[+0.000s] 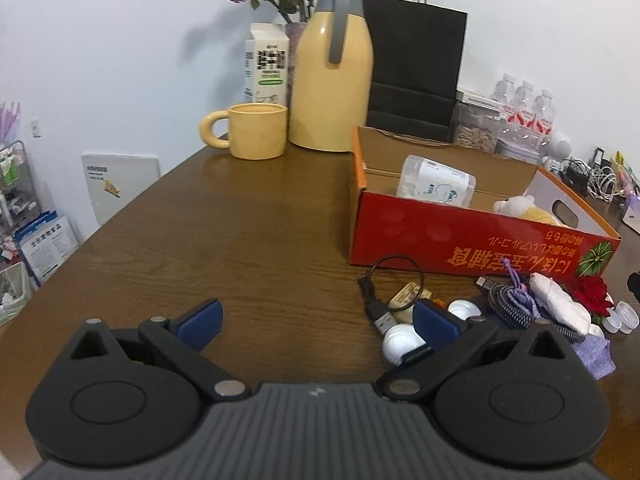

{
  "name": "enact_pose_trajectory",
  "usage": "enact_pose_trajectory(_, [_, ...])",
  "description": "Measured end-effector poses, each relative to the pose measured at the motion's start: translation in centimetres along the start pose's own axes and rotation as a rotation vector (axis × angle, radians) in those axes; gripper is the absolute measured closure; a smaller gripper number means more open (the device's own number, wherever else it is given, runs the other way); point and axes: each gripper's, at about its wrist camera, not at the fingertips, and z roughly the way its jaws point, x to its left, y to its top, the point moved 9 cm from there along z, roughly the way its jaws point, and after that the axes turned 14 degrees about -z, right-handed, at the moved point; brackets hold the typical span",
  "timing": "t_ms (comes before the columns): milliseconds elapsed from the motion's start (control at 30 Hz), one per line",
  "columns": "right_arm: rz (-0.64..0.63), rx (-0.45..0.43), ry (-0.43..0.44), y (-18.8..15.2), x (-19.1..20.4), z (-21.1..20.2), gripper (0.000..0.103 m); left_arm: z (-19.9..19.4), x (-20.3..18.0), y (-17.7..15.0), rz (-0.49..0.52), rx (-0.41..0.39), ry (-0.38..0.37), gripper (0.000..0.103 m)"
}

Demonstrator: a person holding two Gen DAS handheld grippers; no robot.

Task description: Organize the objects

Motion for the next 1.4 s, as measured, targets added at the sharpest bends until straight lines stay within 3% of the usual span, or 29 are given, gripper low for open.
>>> enact_pose_trajectory(533, [-0.042,-0.017,-0.031,0.8,1.7,0.1,0.045,7.0,-2.4,0.3,-0.031,0.121,-0.087,0.0])
enact_pose_trajectory(567, [-0.046,-0.018,-0.031,0.8,1.8,0.0,0.045,6.9,-2.3,0.3,-0.036,0.118,-0.094,0.005])
enact_pose_trajectory(667, [-0.049,-0.02,-0.033,0.9,1.9,0.0,0.045,6.5,-2.3,0.3,-0.047,0.105,-0.131,0.03])
enact_pose_trajectory(700, [-0.049,-0.021,-0.036,0.9,1.9,0.0,0.045,6.3,-2.3,0.3,-0.049,0.103,-0.14,0.043])
enact_pose_trajectory(767, [-0.049,-0.022,-0.04,0.9,1.9,0.0,0.045,6.2,-2.4,0.2,-0.052,0.102,-0.148,0.057])
enact_pose_trajectory(867, [-0.051,-0.023,-0.045,1.0,1.9,-0.1,0.045,5.7,-2.5,0.3,-0.052,0.082,-0.154,0.066])
enact_pose_trajectory(1400, [-0.095,-0.094,-0.041,2.3,3.0,-0.8,0.045,1.0,-3.4,2.6,0.001,-0.077,-0.181,0.069])
